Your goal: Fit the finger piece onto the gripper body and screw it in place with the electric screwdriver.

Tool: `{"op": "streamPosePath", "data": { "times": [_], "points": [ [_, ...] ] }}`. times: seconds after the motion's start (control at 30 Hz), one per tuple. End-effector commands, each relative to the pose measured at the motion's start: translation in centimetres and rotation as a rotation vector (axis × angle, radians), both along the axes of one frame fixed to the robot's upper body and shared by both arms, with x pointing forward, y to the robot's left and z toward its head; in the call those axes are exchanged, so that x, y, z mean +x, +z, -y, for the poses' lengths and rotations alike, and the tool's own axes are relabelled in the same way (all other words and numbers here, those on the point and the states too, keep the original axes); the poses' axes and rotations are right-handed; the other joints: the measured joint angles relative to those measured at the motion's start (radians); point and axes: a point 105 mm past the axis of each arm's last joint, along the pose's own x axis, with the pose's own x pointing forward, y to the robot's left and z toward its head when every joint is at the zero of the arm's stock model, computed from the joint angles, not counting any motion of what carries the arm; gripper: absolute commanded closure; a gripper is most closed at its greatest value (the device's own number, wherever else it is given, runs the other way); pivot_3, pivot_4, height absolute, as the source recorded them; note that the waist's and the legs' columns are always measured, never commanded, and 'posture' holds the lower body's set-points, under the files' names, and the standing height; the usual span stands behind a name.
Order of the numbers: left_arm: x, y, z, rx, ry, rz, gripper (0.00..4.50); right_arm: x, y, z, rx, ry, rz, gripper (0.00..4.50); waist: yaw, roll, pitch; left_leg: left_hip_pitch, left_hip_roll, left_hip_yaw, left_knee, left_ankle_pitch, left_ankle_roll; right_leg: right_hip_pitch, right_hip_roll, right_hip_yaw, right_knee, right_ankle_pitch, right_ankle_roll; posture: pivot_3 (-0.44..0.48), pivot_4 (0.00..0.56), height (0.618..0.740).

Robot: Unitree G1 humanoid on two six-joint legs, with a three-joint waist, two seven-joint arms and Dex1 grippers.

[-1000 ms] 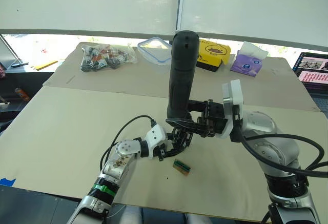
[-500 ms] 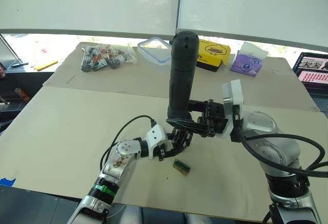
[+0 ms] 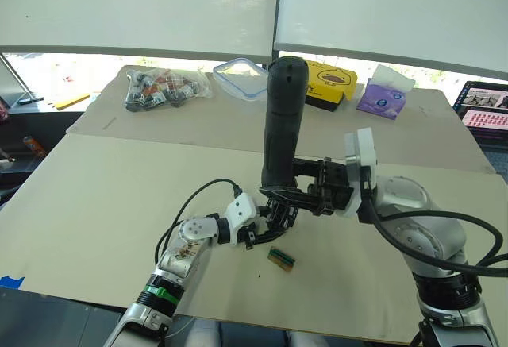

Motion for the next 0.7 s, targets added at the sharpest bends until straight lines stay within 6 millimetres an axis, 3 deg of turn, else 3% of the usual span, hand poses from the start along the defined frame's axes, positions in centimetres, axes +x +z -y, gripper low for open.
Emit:
{"op": "streamPosePath", "data": {
  "times": [0.03,0.7],
  "points": [
    [-1.67,-3.12,0.47,0.067,-0.043,-0.113,2.24,-0.52,0.87,0.31,0.019,-0.007,0.061,2.59,0.000,0.000,0.000,0.000,0.000,0.000,0.000,0.000,0.000,0.000,0.000,0.000,0.000,0.000,0.000,0.000,0.150,0.740],
    [-1.73,-3.19,0.48,0.065,-0.040,-0.118,2.24,0.19,0.31,0.51,0.032,-0.030,0.055,2.59,0.000,0.000,-0.001,0.000,0.000,0.000,0.000,0.000,0.000,0.000,0.000,0.000,0.000,0.000,0.000,0.000,0.150,0.740]
  ]
}}
